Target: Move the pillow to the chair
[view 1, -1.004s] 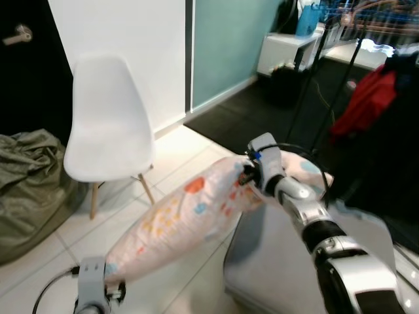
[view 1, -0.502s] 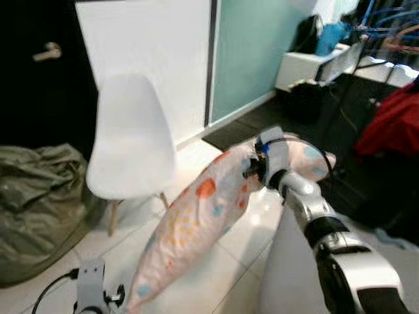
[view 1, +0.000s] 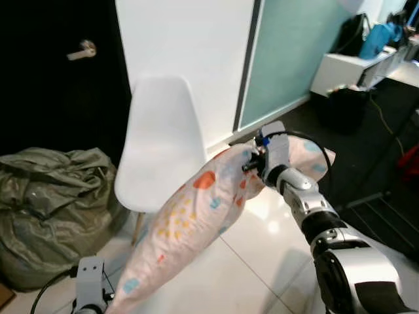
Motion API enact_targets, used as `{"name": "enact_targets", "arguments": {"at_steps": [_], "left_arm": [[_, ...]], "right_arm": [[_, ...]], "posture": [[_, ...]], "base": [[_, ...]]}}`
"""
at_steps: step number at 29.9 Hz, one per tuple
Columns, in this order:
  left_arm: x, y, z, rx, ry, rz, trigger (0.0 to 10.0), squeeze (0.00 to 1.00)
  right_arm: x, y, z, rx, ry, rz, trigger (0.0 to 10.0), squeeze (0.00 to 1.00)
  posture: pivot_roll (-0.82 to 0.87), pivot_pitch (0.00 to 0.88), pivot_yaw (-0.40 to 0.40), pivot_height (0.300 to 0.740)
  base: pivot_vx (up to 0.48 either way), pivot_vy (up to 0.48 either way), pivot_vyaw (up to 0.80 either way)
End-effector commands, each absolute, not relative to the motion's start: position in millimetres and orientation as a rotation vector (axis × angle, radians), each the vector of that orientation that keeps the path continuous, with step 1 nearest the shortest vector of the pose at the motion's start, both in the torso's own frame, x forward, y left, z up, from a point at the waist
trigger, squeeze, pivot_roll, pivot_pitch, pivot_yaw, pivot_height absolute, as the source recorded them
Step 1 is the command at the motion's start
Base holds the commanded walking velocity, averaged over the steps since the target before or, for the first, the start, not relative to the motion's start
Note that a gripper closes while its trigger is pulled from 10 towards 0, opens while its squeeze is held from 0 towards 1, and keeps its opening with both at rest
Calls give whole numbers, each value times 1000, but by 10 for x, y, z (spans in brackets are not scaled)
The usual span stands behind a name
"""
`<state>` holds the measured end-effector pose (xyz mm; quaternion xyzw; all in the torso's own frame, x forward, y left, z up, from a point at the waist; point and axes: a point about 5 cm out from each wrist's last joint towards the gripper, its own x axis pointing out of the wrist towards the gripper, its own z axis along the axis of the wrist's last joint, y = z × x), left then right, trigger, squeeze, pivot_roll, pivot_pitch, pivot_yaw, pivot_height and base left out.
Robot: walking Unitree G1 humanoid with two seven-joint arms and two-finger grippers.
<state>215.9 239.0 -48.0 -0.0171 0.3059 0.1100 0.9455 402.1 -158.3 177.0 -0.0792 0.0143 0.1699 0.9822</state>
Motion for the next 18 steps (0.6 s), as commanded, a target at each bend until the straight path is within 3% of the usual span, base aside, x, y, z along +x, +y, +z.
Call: {"name": "enact_targets", "arguments": {"at_steps": [1,8,18], "left_arm": [[2120,2390,-507,-28,640,222,10000,0],[2119,2384,-508,-29,639,220,10000,0],[2113,2378,-513,-26,640,217,10000,0]], "right_arm": [[4079,-1566,2018,-139,-64,321,10000,0],[4090,-1589,2023,-142,-52,295,10000,0],[4088,-1554,2011,-160,-51,315,10000,0]], "posture": [[-145,32,-66,740],[-146,30,-66,740],[-144,22,-68,740]], "base": [[465,0,0],[467,0,-593],[471,0,0]]}}
